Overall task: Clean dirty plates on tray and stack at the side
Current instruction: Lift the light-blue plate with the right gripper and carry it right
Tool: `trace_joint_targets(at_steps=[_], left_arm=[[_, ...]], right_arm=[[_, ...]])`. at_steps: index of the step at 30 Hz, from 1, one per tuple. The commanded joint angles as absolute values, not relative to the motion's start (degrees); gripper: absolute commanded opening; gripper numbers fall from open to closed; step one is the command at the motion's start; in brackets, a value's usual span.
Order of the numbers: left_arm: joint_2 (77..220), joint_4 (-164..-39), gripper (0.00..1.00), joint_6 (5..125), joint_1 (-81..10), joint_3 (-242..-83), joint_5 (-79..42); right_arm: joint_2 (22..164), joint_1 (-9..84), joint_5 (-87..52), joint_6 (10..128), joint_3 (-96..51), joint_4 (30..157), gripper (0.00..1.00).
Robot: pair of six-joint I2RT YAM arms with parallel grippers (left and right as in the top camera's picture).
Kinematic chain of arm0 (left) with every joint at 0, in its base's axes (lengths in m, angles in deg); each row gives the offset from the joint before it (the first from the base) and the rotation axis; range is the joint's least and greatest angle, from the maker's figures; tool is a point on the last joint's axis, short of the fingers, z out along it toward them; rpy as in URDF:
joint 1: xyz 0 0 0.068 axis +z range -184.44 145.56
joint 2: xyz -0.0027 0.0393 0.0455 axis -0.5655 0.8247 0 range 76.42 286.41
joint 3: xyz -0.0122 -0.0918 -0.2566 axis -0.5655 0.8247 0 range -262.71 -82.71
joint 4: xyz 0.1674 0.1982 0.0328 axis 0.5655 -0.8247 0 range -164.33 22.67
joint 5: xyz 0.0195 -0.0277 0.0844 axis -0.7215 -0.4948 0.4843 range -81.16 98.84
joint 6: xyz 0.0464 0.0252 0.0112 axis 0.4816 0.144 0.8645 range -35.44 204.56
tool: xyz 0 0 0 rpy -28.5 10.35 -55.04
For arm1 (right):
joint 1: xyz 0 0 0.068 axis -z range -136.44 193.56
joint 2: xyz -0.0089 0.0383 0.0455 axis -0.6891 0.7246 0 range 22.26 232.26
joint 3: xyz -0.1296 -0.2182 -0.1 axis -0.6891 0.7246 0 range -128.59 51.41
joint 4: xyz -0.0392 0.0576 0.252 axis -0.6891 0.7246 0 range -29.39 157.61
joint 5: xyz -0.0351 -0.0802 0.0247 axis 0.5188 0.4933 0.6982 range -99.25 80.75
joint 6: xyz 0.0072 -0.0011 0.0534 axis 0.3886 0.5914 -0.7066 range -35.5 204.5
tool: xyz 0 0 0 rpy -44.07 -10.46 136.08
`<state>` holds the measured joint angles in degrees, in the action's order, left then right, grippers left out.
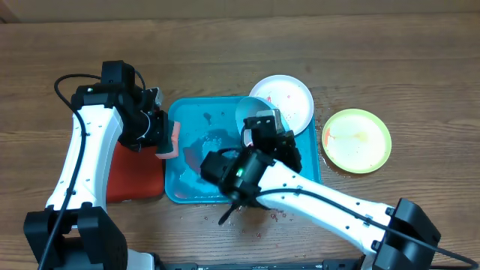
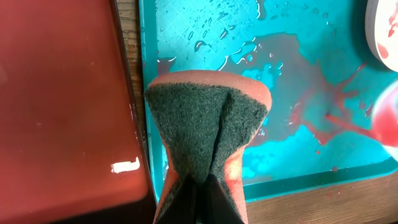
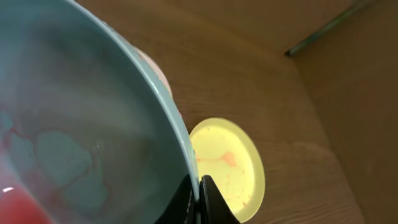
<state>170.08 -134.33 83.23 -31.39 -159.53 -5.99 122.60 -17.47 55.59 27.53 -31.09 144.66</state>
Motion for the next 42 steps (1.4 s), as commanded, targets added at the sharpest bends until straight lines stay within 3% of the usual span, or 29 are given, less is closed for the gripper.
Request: trace_joint_targets(at_steps=[1, 15, 30, 36, 42], left_arm=[[169.91, -134.13, 0.04, 82.6, -31.09, -159.64, -7.28], [169.93, -134.09, 0.04, 82.62, -31.09, -159.64, -7.28], [169.93, -134.11, 0.04, 82.25, -31.09, -159.64, -7.28], [169.93, -134.11, 0.04, 81.77, -31.09, -159.64, -7.28], [169.93, -134.09, 0.04, 81.75, -31.09, -159.64, -7.28]], right_arm=[[121.27, -19.13, 64.48, 24.23, -32.34, 145.54, 0.04], [121.27, -23.4, 80.37, 24.25, -32.34, 147.17, 0.04], [121.27, -24.36, 80.46, 24.38, -32.62, 147.48, 0.04], [121.27, -24.36, 73.18, 22.61, -32.62, 146.87, 0.04], [121.27, -21.47, 46.43, 15.51, -31.42, 142.96, 0.04]])
